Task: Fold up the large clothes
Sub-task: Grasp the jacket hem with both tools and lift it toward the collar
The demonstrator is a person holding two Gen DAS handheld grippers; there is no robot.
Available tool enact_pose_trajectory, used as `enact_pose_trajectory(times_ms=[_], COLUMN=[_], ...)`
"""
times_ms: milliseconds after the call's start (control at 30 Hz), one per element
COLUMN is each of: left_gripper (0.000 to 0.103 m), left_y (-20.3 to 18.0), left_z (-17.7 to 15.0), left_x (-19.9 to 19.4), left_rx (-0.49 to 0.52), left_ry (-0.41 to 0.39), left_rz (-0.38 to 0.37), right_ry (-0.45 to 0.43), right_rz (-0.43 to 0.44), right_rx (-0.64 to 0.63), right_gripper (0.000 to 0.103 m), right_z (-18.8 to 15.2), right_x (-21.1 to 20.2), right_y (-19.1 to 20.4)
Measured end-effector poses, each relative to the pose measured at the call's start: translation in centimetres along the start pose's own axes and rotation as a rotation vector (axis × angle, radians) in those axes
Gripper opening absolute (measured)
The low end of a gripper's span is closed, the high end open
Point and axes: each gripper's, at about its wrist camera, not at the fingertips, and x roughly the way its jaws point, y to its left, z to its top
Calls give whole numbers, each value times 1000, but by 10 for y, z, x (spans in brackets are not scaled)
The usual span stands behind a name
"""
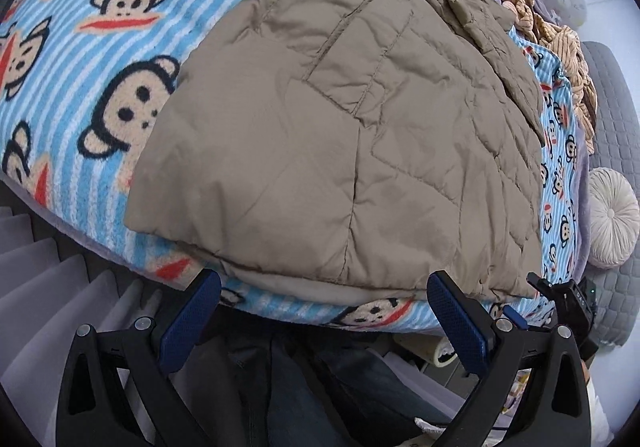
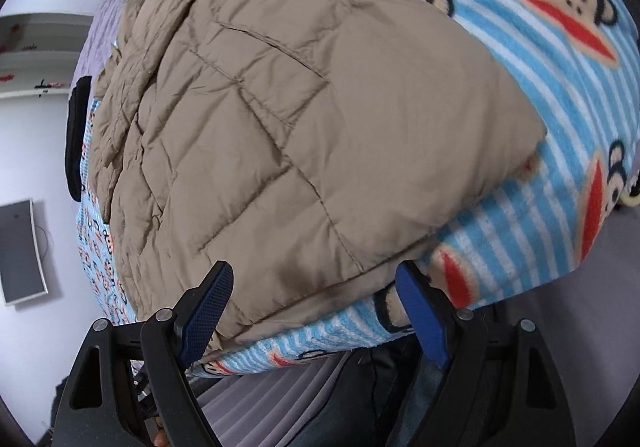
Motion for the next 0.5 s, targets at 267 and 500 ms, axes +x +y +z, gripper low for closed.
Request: enact_pose_trajectory(times_ms=[267,500], left_gripper=[103,103], left_y=[8,-2], left_z=[5,31], left_x=[25,24], left_rx=[-69,-98], left_ry=[43,-11], left_rz=[-89,-152], right_ry=[37,51], right_rz=[77,235], right_rx=[144,215], right_gripper=[86,86], right_z=[-2,10], right_x=[19,30], right_y=[-28,-25])
